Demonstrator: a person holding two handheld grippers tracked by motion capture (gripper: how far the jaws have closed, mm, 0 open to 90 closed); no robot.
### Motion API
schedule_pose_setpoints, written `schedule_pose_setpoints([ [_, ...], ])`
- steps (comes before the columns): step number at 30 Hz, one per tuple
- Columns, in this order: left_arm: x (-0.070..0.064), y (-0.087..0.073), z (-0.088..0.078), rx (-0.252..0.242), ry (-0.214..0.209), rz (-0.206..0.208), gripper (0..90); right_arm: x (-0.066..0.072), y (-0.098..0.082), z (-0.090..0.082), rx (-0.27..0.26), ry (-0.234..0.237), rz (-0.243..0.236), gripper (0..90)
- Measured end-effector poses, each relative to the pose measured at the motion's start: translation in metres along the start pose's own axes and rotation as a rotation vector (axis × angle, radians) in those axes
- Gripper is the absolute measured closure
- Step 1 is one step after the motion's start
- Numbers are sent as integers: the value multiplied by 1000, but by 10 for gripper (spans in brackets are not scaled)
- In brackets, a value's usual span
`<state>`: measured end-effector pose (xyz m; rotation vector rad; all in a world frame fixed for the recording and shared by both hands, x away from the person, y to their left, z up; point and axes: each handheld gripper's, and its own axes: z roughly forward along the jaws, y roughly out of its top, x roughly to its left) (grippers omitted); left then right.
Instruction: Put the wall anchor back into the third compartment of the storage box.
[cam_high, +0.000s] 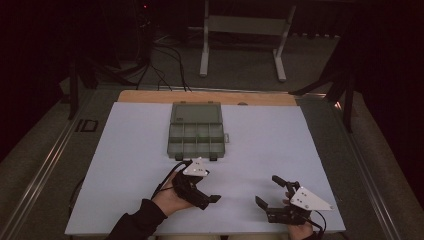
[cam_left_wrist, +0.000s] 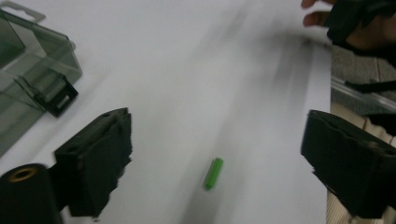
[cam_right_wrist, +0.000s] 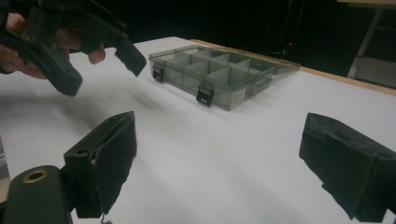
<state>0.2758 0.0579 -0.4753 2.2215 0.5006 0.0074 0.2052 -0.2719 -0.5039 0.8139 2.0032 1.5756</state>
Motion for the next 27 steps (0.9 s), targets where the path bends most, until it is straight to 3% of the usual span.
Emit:
schedule_pose_setpoints([
  [7,2,-8,9,22,-29,10,205,0,0,1,3,1,-2,112],
  [13,2,-14,18,53,-31,38,368,0,0,1,3,2,-2,112],
  [27,2,-19,38,140,-26,88,641,0,0,0,2,5,1,112],
])
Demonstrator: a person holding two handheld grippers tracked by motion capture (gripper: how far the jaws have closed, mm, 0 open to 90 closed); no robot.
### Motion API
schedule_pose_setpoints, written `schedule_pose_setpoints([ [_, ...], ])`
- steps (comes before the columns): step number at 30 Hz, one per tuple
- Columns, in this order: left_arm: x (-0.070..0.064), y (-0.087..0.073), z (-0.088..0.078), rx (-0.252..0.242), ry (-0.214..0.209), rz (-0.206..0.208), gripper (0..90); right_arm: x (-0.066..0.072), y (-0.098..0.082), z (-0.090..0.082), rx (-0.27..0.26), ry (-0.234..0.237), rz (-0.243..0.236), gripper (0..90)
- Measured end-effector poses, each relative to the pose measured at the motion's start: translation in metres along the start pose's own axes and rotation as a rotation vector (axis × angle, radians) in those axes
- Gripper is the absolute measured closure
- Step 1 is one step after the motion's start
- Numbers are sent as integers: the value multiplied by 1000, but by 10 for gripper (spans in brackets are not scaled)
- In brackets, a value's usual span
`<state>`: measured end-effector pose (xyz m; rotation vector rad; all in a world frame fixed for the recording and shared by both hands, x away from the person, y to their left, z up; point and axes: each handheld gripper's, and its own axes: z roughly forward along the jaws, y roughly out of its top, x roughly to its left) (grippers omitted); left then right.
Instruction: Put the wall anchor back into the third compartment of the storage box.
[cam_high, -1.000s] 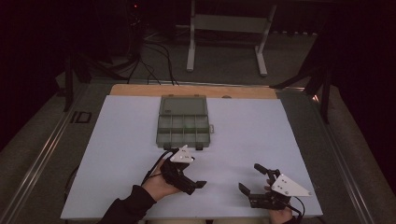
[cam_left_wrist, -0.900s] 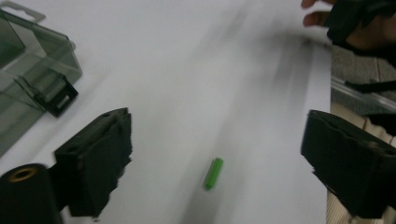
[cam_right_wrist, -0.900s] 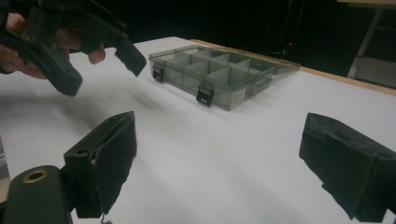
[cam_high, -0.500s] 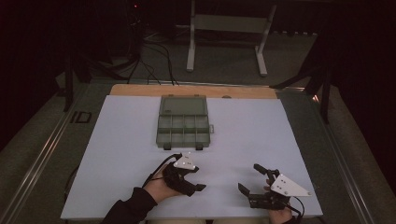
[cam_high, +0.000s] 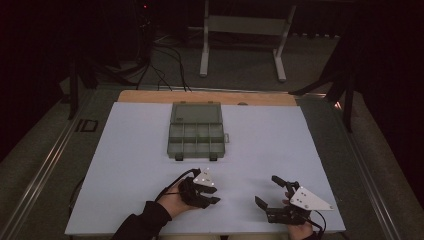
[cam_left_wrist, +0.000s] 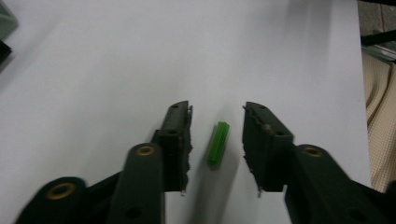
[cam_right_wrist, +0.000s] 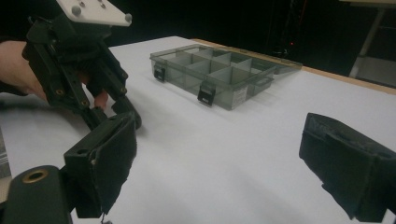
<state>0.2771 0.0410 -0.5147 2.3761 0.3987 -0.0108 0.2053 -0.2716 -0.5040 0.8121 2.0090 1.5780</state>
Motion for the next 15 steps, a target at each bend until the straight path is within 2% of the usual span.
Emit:
schedule_pose_setpoints([
  [9,0,1,2,27,9,22,797,0,0,0,-1,0,-2,112],
  [10,0,0,3,22,7,12,821,0,0,0,-1,0,-2,112],
  [15,0,1,3,20,-7,1,829,0,0,0,0,-1,-1,112],
])
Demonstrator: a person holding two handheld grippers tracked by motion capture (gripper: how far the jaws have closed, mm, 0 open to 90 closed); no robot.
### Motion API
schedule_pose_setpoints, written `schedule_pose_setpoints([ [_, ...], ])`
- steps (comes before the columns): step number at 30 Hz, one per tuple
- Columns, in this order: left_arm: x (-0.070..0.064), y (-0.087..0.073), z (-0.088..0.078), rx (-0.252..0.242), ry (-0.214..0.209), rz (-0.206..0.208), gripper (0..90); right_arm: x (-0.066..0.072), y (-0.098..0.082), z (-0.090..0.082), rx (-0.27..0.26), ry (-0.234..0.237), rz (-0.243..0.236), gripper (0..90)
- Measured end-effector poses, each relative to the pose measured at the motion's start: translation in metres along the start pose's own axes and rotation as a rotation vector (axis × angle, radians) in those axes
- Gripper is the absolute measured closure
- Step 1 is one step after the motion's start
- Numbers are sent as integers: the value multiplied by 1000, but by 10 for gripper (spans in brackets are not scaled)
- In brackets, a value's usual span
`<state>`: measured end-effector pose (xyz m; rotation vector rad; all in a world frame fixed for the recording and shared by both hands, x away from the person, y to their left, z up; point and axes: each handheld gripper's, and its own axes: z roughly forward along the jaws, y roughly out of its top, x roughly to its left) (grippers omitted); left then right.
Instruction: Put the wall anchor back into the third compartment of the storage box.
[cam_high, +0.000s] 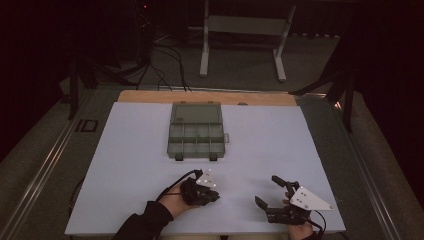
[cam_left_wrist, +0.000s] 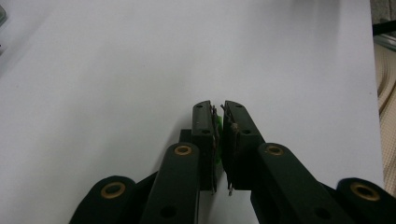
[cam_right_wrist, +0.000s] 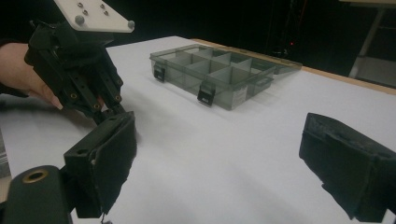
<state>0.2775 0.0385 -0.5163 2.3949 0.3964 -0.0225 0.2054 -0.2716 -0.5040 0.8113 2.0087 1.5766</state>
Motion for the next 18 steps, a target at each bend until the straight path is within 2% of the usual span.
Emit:
schedule_pose_setpoints([
  [4,0,2,-3,-17,5,-10,831,0,0,0,1,-1,0,112],
  [10,6,7,-16,-57,1,-33,831,0,0,0,-1,-1,1,112],
  [18,14,17,-35,-97,31,-41,831,0,0,0,0,-2,1,112],
])
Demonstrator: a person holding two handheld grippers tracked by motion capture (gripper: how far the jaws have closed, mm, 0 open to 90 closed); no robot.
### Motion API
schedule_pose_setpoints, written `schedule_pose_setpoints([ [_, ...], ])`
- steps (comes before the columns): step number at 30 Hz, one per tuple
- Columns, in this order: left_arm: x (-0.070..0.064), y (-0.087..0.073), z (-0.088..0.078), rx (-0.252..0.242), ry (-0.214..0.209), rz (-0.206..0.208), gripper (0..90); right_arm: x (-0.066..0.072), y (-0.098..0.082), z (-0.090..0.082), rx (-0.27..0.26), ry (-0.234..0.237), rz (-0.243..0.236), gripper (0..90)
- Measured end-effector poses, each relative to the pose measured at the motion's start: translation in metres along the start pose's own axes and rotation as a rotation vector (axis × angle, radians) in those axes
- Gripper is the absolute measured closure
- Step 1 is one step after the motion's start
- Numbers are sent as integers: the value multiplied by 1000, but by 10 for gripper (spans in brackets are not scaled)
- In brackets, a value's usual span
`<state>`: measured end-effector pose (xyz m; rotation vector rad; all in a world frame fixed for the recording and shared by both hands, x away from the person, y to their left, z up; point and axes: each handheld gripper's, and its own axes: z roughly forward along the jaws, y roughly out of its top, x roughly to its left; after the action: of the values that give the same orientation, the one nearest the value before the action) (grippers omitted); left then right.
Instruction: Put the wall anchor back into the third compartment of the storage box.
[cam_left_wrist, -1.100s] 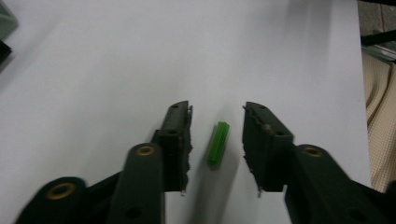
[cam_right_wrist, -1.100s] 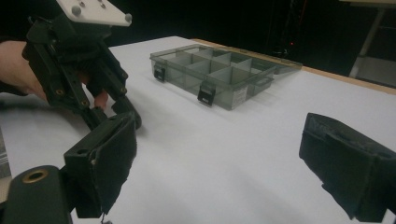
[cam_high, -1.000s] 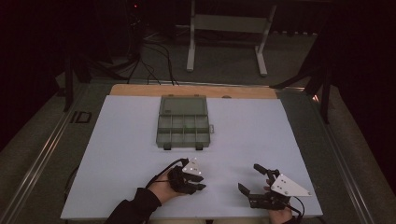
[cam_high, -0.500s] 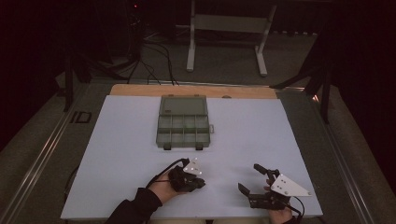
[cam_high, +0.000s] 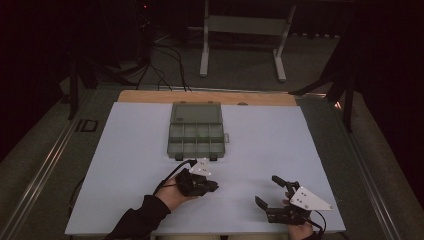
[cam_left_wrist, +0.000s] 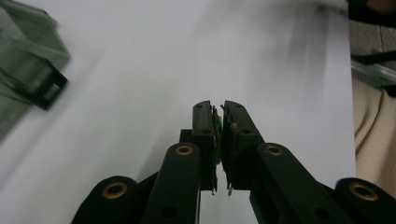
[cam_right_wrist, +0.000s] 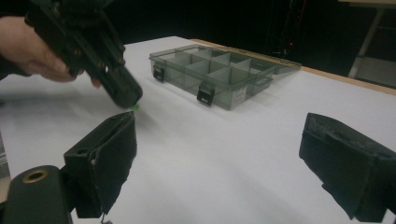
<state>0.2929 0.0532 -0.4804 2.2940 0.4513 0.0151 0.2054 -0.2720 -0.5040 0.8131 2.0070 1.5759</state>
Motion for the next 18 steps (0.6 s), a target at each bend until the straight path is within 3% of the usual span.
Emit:
schedule_pose_setpoints([
  [18,18,31,-31,-53,69,-3,831,0,0,0,0,-5,0,112],
])
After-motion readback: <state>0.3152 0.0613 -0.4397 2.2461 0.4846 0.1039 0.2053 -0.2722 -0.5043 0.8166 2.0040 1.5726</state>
